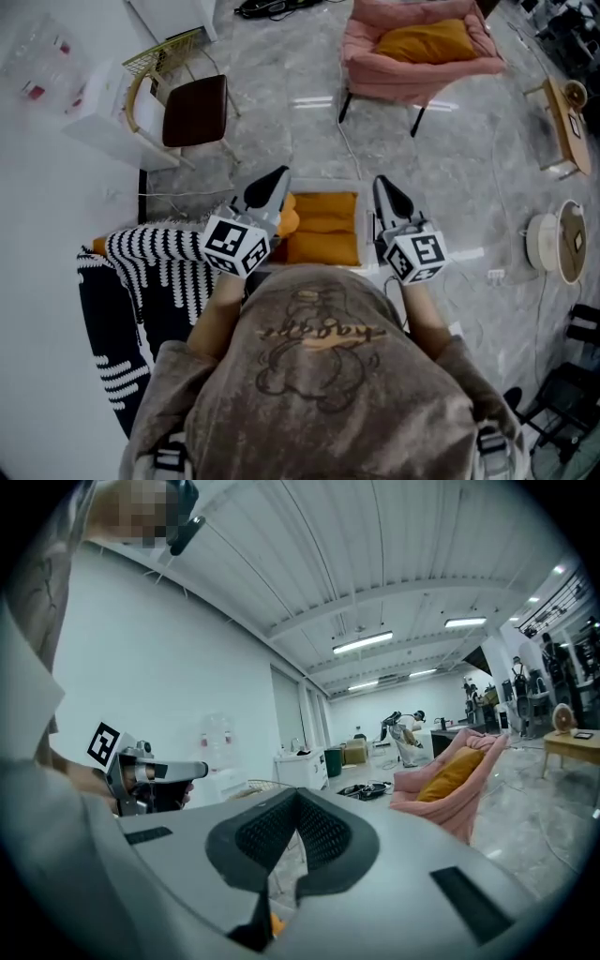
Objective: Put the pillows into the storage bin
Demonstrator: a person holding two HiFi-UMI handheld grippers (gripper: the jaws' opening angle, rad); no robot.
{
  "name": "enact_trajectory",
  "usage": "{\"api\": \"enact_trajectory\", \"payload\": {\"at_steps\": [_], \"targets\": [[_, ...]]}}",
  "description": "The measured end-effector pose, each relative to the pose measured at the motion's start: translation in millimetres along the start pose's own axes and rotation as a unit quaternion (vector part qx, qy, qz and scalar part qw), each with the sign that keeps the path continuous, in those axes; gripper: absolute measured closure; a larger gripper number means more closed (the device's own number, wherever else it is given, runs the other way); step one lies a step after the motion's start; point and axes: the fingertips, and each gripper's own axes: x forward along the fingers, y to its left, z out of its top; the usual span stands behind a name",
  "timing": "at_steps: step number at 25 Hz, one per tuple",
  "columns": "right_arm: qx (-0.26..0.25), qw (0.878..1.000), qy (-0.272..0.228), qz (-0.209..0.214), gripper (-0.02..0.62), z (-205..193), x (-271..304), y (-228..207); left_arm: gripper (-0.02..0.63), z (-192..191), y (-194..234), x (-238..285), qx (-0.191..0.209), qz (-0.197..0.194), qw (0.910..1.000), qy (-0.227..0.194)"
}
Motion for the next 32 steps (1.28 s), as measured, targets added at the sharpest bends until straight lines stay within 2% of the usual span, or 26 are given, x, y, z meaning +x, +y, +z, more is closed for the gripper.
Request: {"api": "enact_trajectory", "payload": {"at_steps": [5,9,23,32], "targets": [[-0.002,1.0,0.025,-0.003,0.592,-31.8,-3.5,-13.7,0.601,-30.4,6.5,-0.6,-0.027,0.016,0.9995,0.001],[0.007,0.999,0.036,-0.007,0.592,-49.3,-3.2,-13.8,0.601,-44.2,8.7,0.9,-0.031,0.02,0.9993,0.01],[0.014,0.999,0.045,0.005,0.594,-45.7,5.1,-3.7,0.601,-44.8,14.9,-8.2,-0.027,0.051,0.9981,0.019],[0.006,0.999,0.045,0.007,0.594,-42.0,4.9,2.3,0.601,-41.4,11.7,-15.0,-0.024,0.043,0.9986,0.018]]}}
